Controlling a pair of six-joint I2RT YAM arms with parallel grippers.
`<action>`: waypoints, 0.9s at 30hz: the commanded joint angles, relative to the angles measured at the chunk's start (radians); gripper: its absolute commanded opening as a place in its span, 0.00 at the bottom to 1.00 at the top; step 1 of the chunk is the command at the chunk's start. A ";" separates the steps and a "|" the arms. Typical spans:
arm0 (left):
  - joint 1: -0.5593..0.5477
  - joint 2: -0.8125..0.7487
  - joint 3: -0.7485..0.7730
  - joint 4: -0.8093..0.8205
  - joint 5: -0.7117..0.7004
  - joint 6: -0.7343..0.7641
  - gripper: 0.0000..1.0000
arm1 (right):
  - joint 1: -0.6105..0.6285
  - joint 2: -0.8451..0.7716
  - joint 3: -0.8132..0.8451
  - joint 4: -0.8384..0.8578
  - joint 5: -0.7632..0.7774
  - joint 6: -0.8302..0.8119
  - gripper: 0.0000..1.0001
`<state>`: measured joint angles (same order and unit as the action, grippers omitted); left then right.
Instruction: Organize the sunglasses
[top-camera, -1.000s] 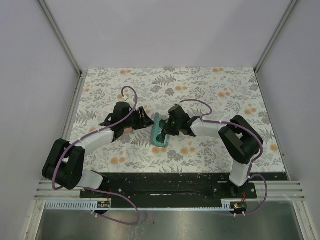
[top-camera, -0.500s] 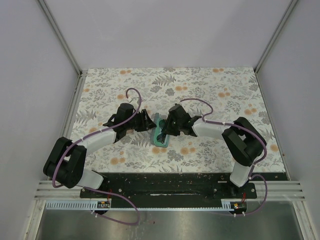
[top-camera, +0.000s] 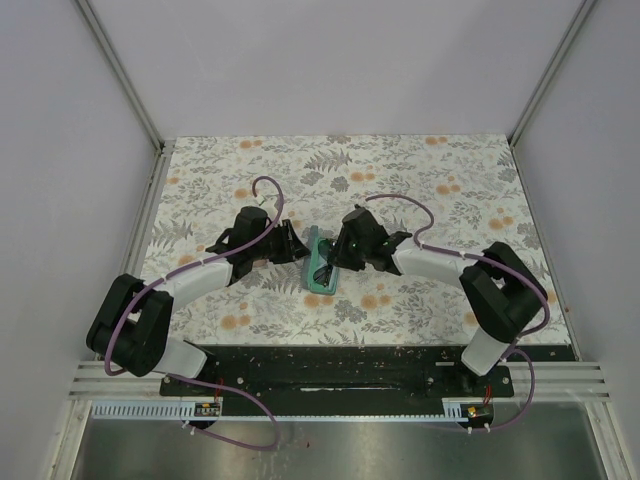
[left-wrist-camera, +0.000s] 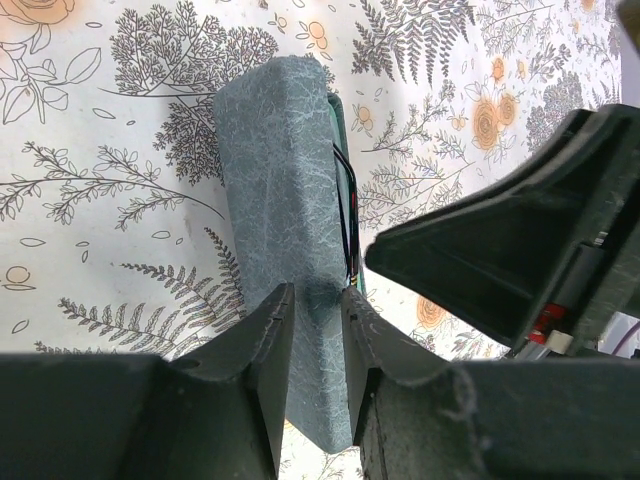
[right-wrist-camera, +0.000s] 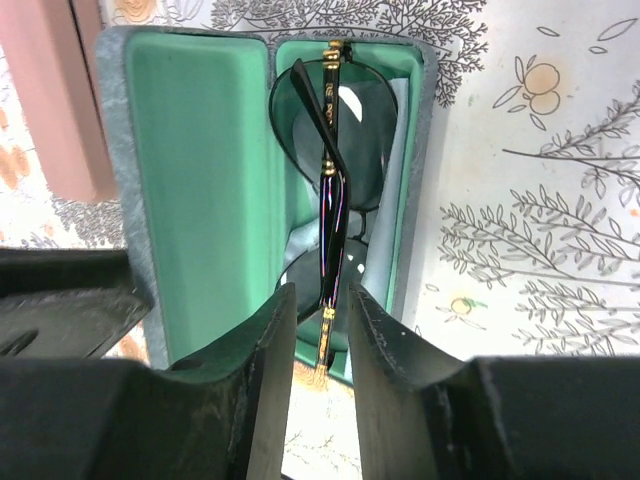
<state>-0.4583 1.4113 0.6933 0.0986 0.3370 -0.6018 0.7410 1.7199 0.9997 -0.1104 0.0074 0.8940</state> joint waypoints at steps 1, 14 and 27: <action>-0.008 -0.011 0.035 0.012 -0.009 0.017 0.29 | 0.008 -0.115 -0.041 0.008 0.052 -0.009 0.35; -0.017 -0.005 0.055 -0.008 -0.016 0.031 0.22 | -0.118 -0.079 -0.240 0.248 -0.098 0.019 0.19; -0.092 0.055 0.069 0.015 -0.039 0.020 0.17 | -0.138 0.122 -0.188 0.371 -0.247 0.023 0.02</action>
<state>-0.5064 1.4288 0.7303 0.0685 0.3119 -0.5804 0.5968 1.7962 0.7986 0.2451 -0.2001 0.9211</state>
